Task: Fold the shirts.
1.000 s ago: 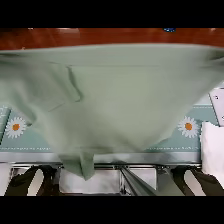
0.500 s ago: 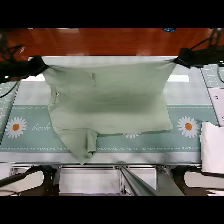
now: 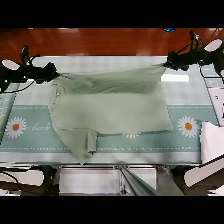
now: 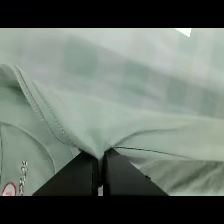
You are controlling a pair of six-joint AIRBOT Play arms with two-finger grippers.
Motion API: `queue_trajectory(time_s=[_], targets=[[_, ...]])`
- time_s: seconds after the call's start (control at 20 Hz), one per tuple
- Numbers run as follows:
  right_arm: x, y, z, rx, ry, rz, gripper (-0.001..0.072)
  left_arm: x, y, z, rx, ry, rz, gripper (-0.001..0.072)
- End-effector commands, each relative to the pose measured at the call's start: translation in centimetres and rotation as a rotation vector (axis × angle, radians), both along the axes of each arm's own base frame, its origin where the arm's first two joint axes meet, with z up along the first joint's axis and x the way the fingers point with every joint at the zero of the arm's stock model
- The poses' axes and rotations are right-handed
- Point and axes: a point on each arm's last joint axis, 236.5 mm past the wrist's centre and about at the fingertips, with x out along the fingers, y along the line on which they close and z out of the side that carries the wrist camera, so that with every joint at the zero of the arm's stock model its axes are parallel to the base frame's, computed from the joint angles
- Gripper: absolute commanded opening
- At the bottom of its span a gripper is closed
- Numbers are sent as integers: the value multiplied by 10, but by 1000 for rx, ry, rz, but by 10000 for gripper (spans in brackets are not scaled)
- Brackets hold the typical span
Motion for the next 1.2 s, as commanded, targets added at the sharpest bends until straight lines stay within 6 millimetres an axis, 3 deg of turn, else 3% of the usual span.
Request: queue_trajectory(time_s=[0.0,0.1,0.25,0.45,0.6,0.85,0.9,0.95,1.0,1.15], targets=[[-29,-7,-6,27,117,48,30,-24,3,14,-25,51,-78,22],[-54,-10,-11,20,194,115,30,-51,-2,15,-32,112,-173,22],[-77,-9,-34,-11,284,158,30,-82,-6,-19,-1,222,-226,22],[-85,-5,-53,-2,318,148,30,-93,-12,-47,-4,262,-208,22],[-95,-10,-65,-26,354,150,30,-94,-12,-50,-7,270,-208,22],[-94,-10,-67,-30,356,149,44,-104,-14,-53,-10,306,-238,26],[-95,-14,-69,-40,376,116,259,-109,-17,-53,-22,325,-249,121],[-98,-14,-69,-37,396,103,414,-118,-21,-52,-41,358,-268,413],[-103,-19,-66,-45,411,101,419,-129,-23,-50,-56,390,-294,512],[-113,-46,-32,-54,386,53,419,-146,-16,-25,-88,412,-283,511]])
